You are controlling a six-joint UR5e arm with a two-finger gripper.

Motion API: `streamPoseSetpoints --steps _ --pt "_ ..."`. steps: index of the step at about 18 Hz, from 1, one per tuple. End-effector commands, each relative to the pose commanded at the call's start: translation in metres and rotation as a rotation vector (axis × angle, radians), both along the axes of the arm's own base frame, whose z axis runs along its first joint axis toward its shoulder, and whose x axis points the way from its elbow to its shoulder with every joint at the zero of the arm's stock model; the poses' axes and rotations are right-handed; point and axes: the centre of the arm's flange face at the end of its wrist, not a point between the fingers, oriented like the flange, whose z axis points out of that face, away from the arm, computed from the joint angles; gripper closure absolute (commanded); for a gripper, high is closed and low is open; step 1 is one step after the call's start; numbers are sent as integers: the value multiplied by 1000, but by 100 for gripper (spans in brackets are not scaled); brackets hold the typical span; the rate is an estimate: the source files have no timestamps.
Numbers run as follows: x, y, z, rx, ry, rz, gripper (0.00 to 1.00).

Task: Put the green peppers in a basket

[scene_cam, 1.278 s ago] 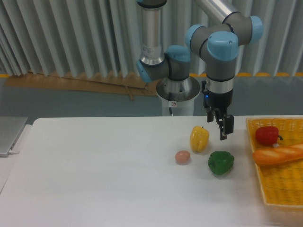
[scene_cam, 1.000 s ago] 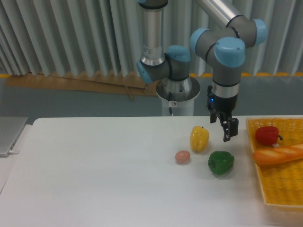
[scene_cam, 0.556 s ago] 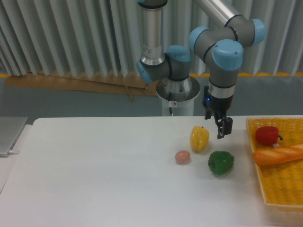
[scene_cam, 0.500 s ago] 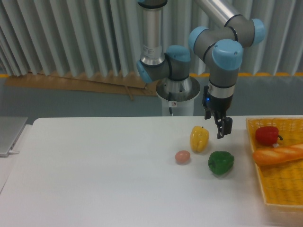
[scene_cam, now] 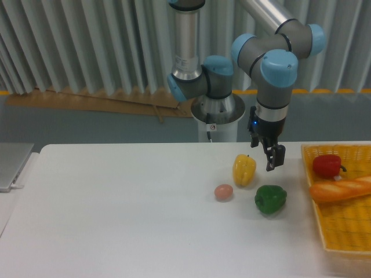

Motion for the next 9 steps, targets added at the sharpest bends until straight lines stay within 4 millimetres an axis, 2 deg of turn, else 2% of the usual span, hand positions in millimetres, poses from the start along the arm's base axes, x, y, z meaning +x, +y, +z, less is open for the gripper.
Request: streamPoseSetpoints --steps 4,6,9 --pt "-30 -16 -10 7 10 51 0" --pt "-34 -16 -12 7 13 80 0" --pt "-39 -17 -14 5 12 211 0"
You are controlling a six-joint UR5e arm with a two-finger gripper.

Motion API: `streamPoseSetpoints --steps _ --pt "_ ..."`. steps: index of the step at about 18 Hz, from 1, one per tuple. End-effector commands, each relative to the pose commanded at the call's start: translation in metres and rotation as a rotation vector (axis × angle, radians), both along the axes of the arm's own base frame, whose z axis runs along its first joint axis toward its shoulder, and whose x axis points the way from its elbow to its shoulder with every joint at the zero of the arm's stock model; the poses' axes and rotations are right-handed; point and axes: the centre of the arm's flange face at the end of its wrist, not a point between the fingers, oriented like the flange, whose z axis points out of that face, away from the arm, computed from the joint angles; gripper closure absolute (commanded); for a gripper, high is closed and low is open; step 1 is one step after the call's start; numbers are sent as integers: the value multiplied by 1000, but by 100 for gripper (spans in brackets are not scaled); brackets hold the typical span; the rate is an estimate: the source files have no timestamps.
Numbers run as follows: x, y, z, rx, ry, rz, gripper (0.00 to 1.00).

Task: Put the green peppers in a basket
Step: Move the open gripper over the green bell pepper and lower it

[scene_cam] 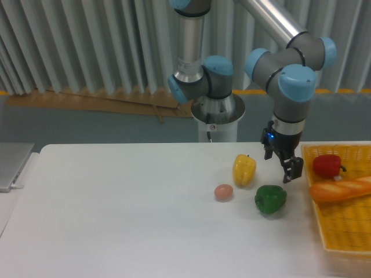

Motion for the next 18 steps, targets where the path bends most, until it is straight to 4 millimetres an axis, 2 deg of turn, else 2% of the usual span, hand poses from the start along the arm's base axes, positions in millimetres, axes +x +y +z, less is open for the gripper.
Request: streamPoseSetpoints --steps 10,16,18 --pt "0 8 -3 44 14 60 0" --pt "2 10 -16 54 35 53 0" --pt "6 8 -27 46 24 52 0"
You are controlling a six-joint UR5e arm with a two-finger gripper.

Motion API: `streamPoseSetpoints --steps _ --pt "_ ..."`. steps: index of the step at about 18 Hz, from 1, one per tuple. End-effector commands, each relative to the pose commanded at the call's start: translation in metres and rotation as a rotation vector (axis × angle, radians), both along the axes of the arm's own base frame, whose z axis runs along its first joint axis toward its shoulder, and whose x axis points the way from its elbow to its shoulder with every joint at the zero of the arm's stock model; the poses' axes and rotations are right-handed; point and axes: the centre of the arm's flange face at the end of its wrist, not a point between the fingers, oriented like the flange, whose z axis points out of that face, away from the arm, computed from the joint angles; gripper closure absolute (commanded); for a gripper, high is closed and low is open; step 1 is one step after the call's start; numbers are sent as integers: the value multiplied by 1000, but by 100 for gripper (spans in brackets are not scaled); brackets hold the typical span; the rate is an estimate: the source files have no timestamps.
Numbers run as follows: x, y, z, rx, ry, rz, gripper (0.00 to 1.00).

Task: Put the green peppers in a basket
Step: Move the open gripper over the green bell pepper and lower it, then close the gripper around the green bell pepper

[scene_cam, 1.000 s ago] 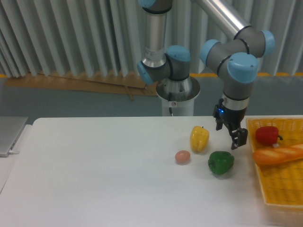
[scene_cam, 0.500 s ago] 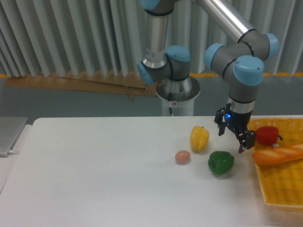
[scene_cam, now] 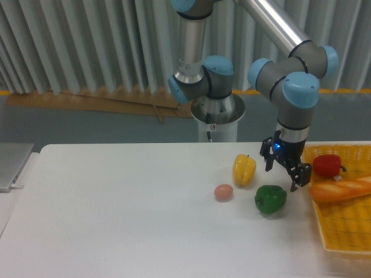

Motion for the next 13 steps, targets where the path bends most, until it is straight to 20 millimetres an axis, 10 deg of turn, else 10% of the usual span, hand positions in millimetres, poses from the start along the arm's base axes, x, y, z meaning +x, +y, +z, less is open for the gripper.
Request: streamPoseSetpoints --steps 13 --pt "20 31 -50 -133 1 -86 0"
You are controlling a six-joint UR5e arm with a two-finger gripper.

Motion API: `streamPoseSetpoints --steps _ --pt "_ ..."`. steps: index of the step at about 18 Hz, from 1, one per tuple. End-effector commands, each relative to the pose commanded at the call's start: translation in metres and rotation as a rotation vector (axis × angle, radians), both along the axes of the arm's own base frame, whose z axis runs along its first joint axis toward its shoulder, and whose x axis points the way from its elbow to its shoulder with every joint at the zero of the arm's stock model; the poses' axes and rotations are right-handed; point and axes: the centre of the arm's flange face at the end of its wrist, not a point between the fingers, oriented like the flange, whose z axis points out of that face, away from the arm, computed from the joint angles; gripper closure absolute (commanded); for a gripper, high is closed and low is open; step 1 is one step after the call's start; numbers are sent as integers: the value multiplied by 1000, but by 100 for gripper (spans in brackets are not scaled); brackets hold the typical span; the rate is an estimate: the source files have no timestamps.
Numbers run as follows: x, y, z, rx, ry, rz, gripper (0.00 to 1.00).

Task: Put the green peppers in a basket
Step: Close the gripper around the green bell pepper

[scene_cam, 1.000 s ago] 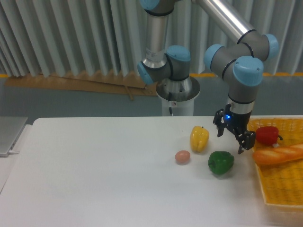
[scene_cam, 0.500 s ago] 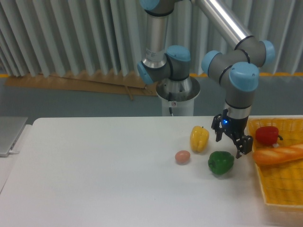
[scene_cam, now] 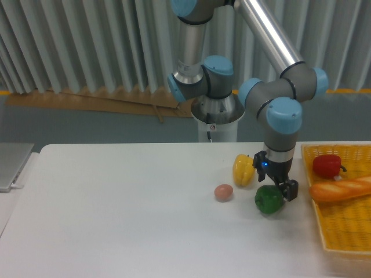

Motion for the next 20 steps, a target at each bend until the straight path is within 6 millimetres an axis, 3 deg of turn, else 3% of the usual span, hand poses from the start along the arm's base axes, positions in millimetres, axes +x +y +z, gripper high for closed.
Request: streamPoseSetpoints --steps 6,20 --pt "-12 -7 -10 -2 -7 14 0" --pt "-26 0 -28 5 5 15 0"
